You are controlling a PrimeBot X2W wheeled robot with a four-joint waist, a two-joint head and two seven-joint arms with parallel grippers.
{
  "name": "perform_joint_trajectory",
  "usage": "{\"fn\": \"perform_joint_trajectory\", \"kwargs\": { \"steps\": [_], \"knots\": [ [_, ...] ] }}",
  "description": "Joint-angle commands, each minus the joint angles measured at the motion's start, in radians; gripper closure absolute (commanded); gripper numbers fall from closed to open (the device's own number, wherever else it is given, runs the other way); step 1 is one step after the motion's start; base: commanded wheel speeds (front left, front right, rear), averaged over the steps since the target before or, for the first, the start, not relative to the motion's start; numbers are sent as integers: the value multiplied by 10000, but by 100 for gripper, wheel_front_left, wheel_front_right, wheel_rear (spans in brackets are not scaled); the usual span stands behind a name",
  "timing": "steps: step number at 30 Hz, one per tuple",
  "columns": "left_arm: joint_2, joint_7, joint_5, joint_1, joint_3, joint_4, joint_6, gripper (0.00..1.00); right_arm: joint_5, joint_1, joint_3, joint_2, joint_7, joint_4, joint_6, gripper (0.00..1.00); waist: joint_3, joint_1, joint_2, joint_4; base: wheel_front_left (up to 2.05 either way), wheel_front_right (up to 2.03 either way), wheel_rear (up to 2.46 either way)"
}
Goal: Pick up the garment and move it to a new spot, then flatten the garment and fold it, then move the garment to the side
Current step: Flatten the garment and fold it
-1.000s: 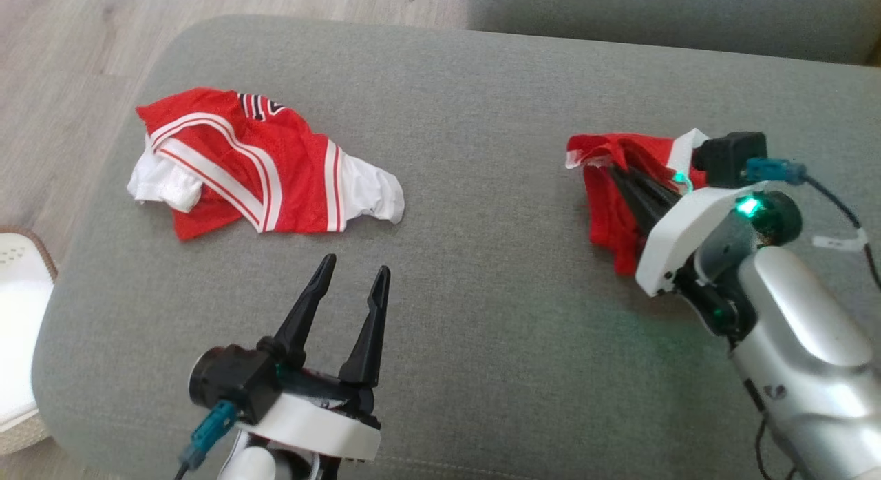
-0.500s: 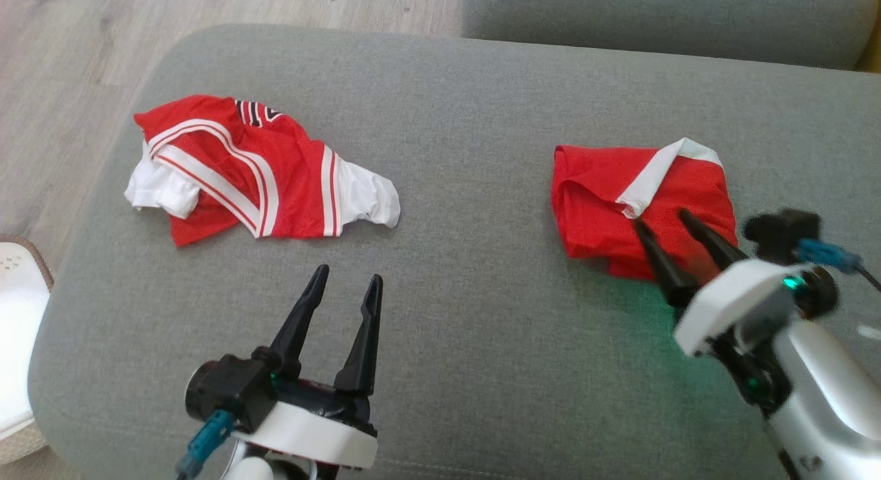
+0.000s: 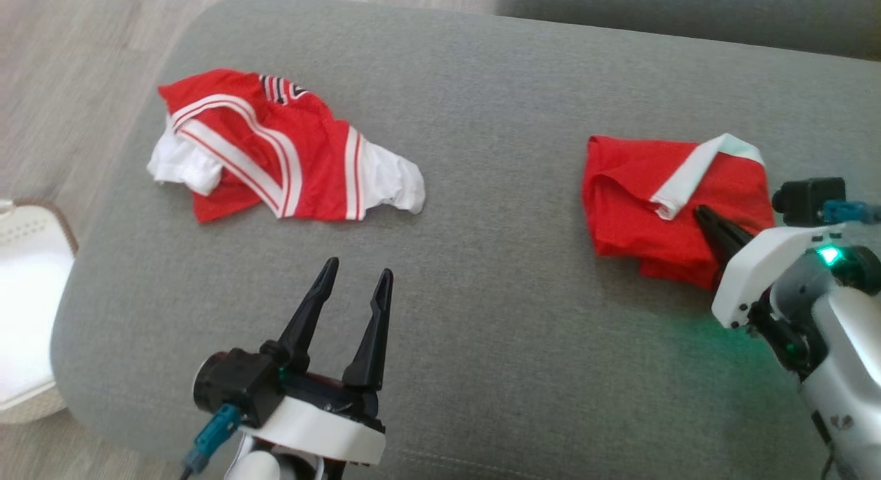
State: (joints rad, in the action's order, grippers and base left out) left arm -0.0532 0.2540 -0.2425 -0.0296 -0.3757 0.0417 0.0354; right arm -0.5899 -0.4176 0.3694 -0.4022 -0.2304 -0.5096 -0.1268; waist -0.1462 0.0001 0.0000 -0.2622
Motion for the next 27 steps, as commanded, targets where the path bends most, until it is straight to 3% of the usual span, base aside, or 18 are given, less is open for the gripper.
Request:
{"fn": "perform_joint_trajectory", "kwargs": {
  "steps": [1,7,12,18,19,20,23,27],
  "knots": [
    [30,78,-112,442,219,300,-21,0,-168,-319,218,-209,-154,154,-39,100,-62,-1,0,-151,0,0,0],
    [30,78,-267,517,49,301,-95,0,-609,-682,541,-349,-591,-279,-39,100,-107,-1,0,-471,0,0,0],
    [30,78,-356,572,44,282,-169,0,-780,-1235,650,-169,-195,-451,-39,100,-135,-1,0,-607,0,0,0],
    [30,78,-301,715,74,196,-186,0,-215,-1882,751,145,2199,-627,-39,100,0,-1,0,-629,0,0,0],
    [30,78,-279,695,113,173,-195,0,-176,-1834,736,242,2645,-688,-39,91,85,-1,0,-590,0,0,0],
    [30,78,-243,653,167,141,-209,0,-135,-1734,784,331,3028,-745,-39,58,196,-1,0,-530,0,0,0],
    [30,78,-70,410,398,15,-255,0,-186,-1234,919,570,3949,-850,-39,0,620,-1,0,-255,0,0,0],
    [30,78,263,-91,894,-114,-400,0,-198,-462,853,944,4668,-688,-39,0,1219,-1,0,327,0,0,0]
  ]
}}
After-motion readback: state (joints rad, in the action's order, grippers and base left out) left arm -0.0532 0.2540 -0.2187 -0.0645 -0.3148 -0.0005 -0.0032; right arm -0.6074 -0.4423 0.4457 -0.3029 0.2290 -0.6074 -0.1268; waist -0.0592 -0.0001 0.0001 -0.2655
